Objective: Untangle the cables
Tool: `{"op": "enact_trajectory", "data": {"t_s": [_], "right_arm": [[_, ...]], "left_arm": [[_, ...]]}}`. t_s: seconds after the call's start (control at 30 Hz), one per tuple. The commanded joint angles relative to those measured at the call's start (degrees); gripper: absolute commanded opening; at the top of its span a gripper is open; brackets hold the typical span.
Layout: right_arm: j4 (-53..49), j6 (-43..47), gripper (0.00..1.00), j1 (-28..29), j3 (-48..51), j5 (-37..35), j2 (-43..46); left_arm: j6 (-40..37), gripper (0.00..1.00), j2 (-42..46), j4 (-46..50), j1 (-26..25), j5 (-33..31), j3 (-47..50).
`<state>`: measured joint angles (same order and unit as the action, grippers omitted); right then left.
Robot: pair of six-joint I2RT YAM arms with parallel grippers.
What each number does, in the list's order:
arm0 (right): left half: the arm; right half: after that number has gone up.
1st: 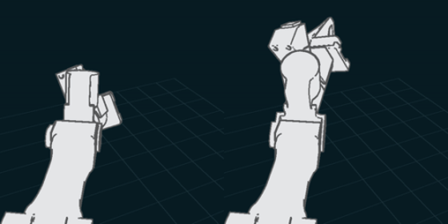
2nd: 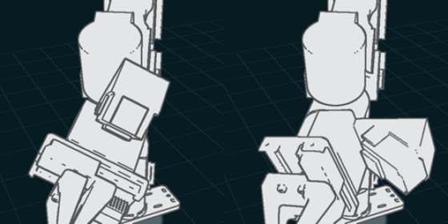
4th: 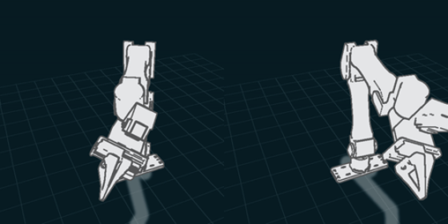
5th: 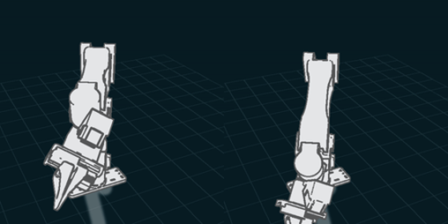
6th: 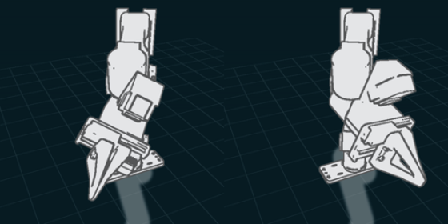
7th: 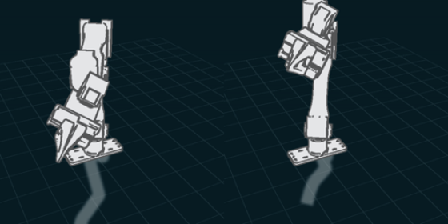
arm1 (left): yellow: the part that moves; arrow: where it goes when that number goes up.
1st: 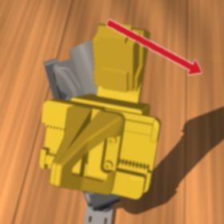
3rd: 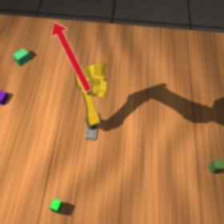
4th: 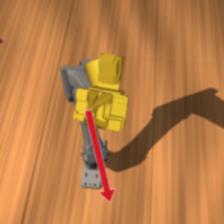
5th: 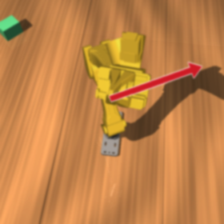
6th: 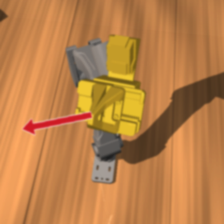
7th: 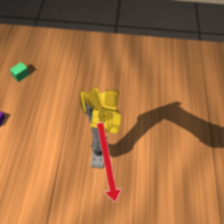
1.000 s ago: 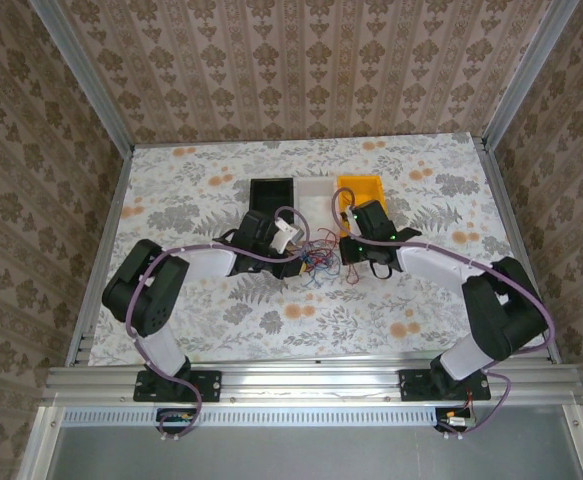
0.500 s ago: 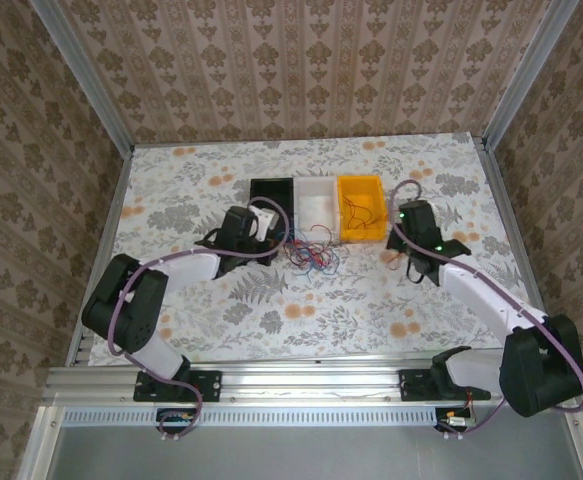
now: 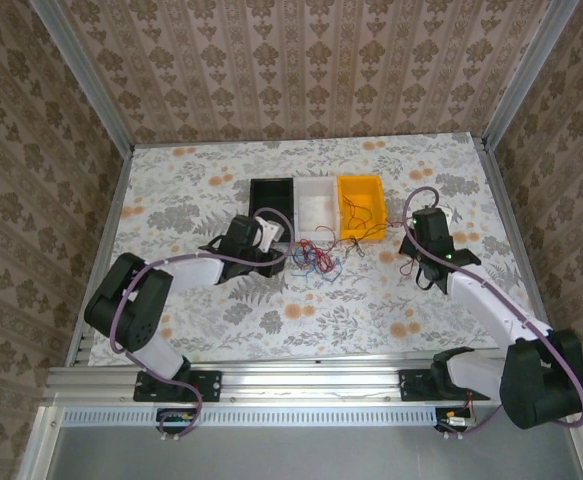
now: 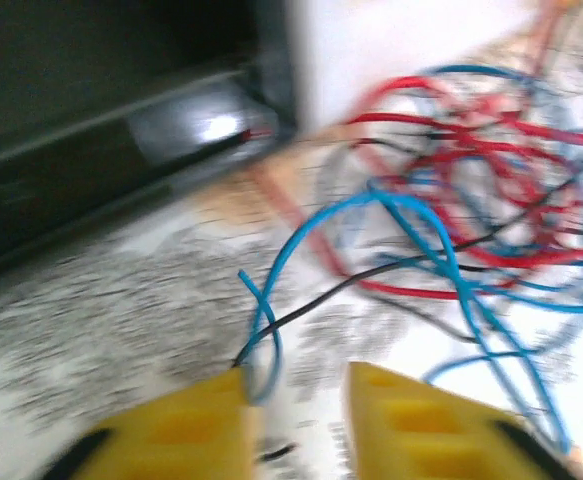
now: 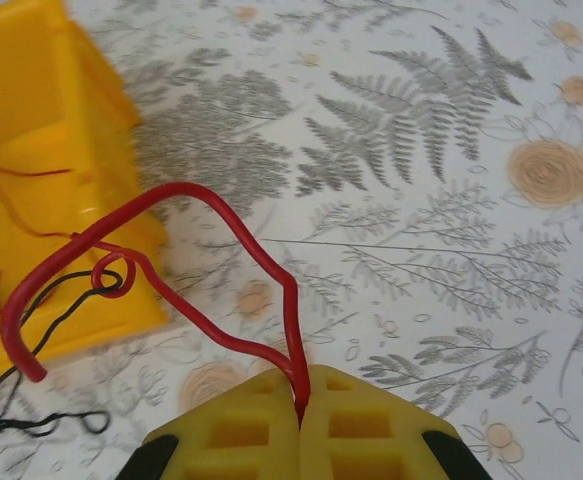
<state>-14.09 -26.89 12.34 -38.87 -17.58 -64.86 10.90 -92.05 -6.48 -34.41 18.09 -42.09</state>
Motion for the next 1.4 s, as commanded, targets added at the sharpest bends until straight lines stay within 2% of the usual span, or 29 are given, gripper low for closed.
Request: {"op": "enact_trajectory", "data": {"t_s": [0.0, 0.07, 0.17, 0.3, 0.43, 0.9, 1.1, 1.37], "right_arm": [[2.5, 5.9, 0.02, 4.2, -0.2, -1.8, 6.3], [1.7, 7.8, 0.03, 6.5, -0.4, -0.9, 8.7], [0.8, 9.6, 0.04, 7.8, -0.8, 6.2, 10.3], [0.9, 11.7, 0.04, 7.9, -1.9, 19.4, 8.4], [2.4, 11.7, 0.04, 7.9, -3.5, 26.5, 5.5], [3.4, 10.5, 0.03, 6.0, -6.9, 31.9, 3.2], [4.4, 8.3, 0.03, 1.0, -6.8, 32.9, 3.1], [5.7, 7.3, 0.03, 0.3, -6.8, 36.7, 1.5]], "left_arm": [[-3.9, 0.56, 2.7, -1.8, -1.8, 6.4, -2.7], [-5.0, 0.61, 3.1, -1.6, -2.6, 7.1, -4.6], [-6.8, 0.69, 2.7, -2.3, -3.9, 7.6, -7.9], [-8.7, 0.71, 0.7, -4.2, -4.8, 8.6, -12.7], [-9.3, 0.73, -3.3, -5.2, -5.2, 11.0, -17.2], [-6.2, 0.65, -11.4, -9.6, -6.3, 14.7, -21.9], [-4.7, 0.67, -7.5, -12.7, -5.5, 11.7, -16.4], [-3.9, 0.68, -7.1, -14.5, -6.0, 11.6, -14.3]]}}
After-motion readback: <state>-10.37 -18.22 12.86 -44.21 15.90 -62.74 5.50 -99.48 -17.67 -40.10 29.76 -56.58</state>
